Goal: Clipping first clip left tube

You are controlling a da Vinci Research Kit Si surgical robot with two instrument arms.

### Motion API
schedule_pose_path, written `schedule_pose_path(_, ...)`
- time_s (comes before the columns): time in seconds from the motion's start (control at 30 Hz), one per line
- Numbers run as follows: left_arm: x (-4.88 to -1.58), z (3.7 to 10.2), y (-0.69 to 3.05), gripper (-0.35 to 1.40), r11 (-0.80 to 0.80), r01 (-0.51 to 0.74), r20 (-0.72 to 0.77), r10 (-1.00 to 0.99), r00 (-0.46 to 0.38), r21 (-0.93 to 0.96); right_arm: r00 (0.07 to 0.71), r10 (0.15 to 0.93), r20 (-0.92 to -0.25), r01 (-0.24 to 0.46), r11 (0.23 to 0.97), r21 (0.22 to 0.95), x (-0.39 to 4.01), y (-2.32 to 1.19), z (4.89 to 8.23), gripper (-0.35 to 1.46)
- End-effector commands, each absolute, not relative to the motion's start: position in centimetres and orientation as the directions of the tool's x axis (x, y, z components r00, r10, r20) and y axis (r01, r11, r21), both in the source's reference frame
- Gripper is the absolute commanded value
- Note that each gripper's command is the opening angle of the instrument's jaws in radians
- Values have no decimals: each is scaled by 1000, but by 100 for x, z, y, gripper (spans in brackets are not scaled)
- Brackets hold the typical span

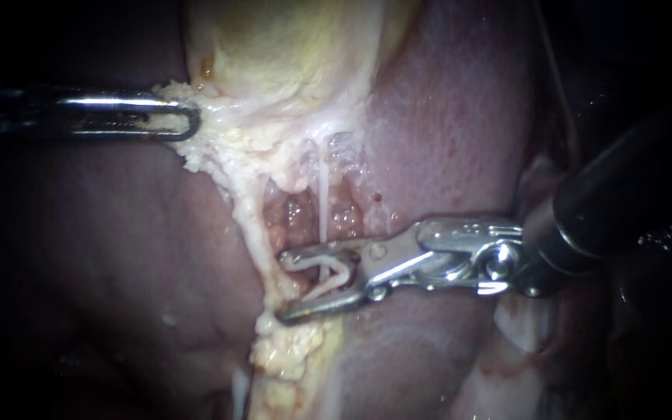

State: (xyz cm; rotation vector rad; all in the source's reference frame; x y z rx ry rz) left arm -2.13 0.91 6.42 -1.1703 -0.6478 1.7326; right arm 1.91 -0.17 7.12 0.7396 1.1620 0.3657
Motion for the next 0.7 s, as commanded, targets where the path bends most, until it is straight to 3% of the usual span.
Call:
schedule_pose_path(0.03, -213, 642, 91, -35, -441, -396, -427, 895, -127, -805, 377, 613, -694, 109, 715, 691, 192, -19, 713, 45)
schedule_pose_path(0.7, -220, 643, 92, -35, -440, -400, -427, 895, -125, -804, 326, 609, -723, 223, 694, 684, 227, -42, 719, 44)
